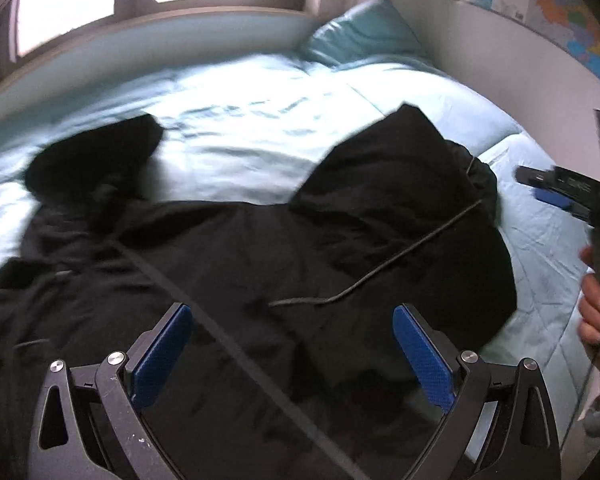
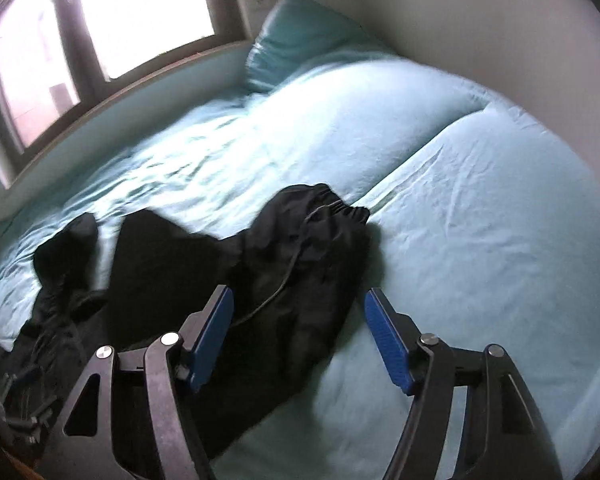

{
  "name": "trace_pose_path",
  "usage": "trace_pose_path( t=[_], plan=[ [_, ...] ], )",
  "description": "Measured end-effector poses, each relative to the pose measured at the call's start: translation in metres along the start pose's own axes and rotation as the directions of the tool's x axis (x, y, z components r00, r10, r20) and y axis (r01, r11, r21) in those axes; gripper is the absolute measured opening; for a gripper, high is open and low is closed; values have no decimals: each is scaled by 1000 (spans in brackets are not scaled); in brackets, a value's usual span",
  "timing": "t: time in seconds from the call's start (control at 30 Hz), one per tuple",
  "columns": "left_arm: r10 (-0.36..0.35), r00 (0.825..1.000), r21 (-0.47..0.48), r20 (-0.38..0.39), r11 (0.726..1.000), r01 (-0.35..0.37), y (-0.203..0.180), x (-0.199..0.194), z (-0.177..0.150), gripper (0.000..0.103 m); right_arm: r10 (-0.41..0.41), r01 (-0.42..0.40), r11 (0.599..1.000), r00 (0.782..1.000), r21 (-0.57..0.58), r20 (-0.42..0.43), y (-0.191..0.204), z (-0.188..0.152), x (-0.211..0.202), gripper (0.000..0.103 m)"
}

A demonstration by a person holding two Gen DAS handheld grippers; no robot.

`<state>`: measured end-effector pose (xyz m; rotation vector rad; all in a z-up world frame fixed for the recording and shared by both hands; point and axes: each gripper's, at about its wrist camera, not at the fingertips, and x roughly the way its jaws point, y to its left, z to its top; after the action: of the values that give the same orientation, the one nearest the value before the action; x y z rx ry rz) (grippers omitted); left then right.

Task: Fold large clothes

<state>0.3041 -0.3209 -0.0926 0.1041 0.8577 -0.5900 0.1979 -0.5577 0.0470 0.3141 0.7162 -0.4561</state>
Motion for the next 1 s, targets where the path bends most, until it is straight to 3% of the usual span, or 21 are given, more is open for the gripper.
trace_pose_path(
  t=[0.17, 0.37, 0.43, 0.47, 0.5, 0.63, 0.7, 0.77, 0.8, 0.87, 0.93, 1.0],
  plan=[
    [-26, 1000, 3, -11, 1000, 26, -12, 43, 9, 100, -59, 58, 998, 997, -19, -44, -13, 14, 58, 73],
    [-54, 998, 8, -14, 999, 54, -18, 66, 10, 100, 2, -1, 1000, 996, 9, -94, -23, 21, 105, 74],
    [-66, 998, 7, -23, 998, 66, -18, 68, 8, 100, -1, 0, 1000, 996, -19, -93, -17, 21, 106, 44],
    [-67, 997, 8, -25, 998, 67, -19, 67, 8, 100, 3, -7, 999, 996, -38, -92, -13, 21, 102, 26],
    [-75, 997, 10, -26, 997, 75, -20, 66, 7, 98, 4, -8, 999, 998, -54, -69, -10, 19, 91, 22],
    [-110, 993, 14, -38, 994, 110, -25, 64, 8, 84, -105, 115, 987, 991, -112, 85, -11, 16, 23, 19],
    [-114, 993, 19, -39, 993, 114, -32, 64, 9, 84, -183, 197, 978, 969, -66, 166, -31, 18, -15, 19],
    [-56, 996, 48, -67, 997, 59, -40, 79, 8, 84, -248, 253, 967, 949, 0, 193, -56, 18, -37, 19],
    [-12, 993, 82, -117, 996, 22, -45, 97, 4, 84, -258, 258, 966, 949, 22, 183, -68, 17, -39, 19],
    [39, 979, 103, -198, 994, -19, -48, 128, -6, 84, -227, 224, 974, 969, 41, 95, -85, 14, -23, 19],
    [69, 978, 128, -197, 991, -44, -52, 132, -8, 85, -280, 280, 959, 960, 42, 2, -91, 7, 1, 18],
    [47, 981, 119, -186, 993, -25, -51, 123, -5, 85, -329, 329, 944, 944, 5, -25, -92, 1, 16, 18]
  ],
)
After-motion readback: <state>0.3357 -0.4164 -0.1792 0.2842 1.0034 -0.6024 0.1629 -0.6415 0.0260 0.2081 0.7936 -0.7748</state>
